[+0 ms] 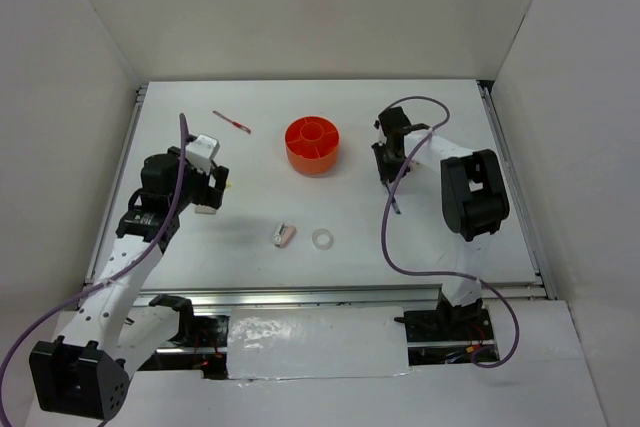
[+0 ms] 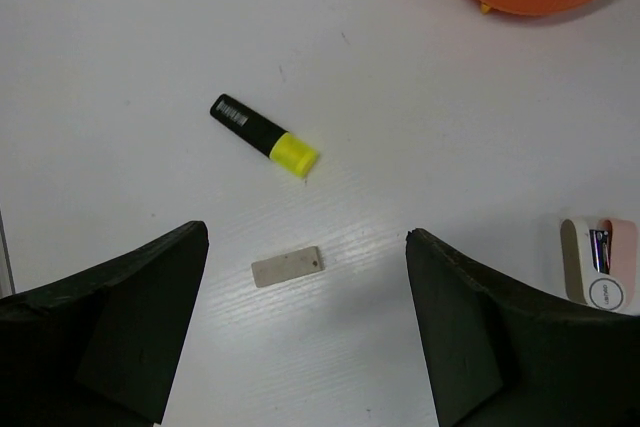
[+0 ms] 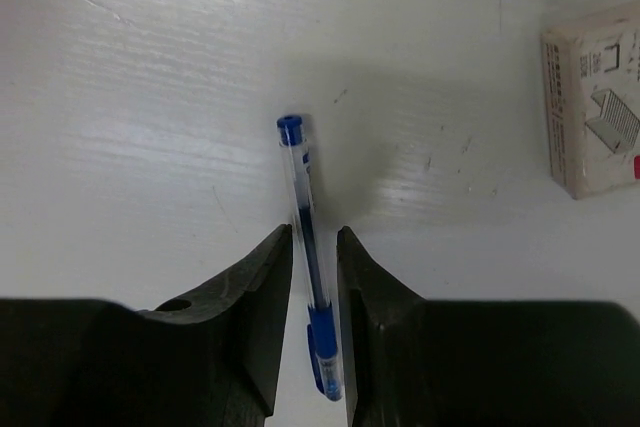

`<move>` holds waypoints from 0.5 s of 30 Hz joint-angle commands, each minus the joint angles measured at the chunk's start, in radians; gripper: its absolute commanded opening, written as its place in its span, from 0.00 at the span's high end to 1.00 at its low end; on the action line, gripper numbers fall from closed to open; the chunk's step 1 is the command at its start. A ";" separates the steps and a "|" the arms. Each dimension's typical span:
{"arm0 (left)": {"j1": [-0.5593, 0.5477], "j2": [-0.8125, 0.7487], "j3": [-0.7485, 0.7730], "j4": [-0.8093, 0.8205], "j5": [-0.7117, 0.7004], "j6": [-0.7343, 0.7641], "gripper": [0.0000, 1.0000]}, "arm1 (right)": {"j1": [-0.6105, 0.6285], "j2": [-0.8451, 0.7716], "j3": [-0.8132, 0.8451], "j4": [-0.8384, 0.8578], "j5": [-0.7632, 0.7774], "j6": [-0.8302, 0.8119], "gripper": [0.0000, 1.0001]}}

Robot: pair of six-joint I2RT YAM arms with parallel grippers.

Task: Sort the stationery into containers
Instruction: Pick up the pen from the center of the board.

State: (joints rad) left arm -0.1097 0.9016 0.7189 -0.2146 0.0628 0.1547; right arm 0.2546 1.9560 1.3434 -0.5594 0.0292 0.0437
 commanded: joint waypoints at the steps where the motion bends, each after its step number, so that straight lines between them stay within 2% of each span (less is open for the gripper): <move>1: -0.011 0.016 0.051 0.035 0.097 0.062 0.08 | -0.006 0.040 0.088 -0.094 -0.005 -0.002 0.68; 4: -0.016 0.040 0.076 0.023 0.092 0.069 0.09 | -0.002 0.070 0.140 -0.148 -0.005 -0.013 0.68; 15: -0.025 0.048 0.076 0.032 0.095 0.088 0.09 | 0.012 0.093 0.155 -0.257 -0.006 -0.076 0.68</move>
State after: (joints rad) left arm -0.1291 0.9478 0.7547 -0.2169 0.1349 0.2134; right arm 0.2577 2.0258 1.4483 -0.7498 0.0257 -0.0063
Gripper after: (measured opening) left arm 0.912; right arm 0.319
